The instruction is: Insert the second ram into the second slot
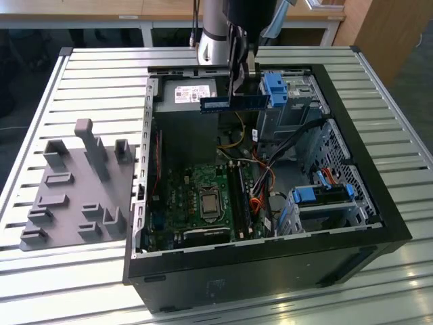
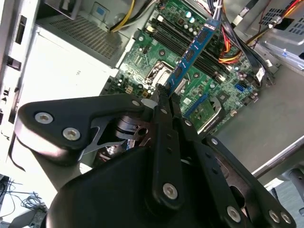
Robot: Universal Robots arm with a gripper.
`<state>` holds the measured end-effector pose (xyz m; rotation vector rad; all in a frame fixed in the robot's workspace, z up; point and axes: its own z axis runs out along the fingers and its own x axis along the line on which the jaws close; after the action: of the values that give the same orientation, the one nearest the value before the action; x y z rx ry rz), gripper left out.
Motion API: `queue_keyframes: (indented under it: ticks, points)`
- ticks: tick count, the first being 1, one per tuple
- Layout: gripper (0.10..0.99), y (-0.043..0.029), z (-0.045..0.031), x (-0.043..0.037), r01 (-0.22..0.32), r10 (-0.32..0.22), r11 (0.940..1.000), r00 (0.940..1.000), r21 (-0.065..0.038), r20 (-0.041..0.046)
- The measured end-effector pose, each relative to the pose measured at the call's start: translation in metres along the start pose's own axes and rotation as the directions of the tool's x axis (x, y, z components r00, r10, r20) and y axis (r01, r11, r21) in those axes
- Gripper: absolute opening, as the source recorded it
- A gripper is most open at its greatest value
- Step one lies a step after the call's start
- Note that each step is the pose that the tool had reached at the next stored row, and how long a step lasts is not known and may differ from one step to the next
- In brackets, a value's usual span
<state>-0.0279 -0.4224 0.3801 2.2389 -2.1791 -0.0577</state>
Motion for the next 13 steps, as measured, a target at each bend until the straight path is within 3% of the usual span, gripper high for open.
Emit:
queue_keyframes:
  ticks: [9,13]
  points:
    - [0.137,0.0005,-0.0002,0.0172,0.000,0.000,1.0000,1.0000,0.000,-0.0044]
    - [0.137,0.0005,0.0003,0.0186,-0.035,0.035,0.9994,0.9994,0.000,-0.0053]
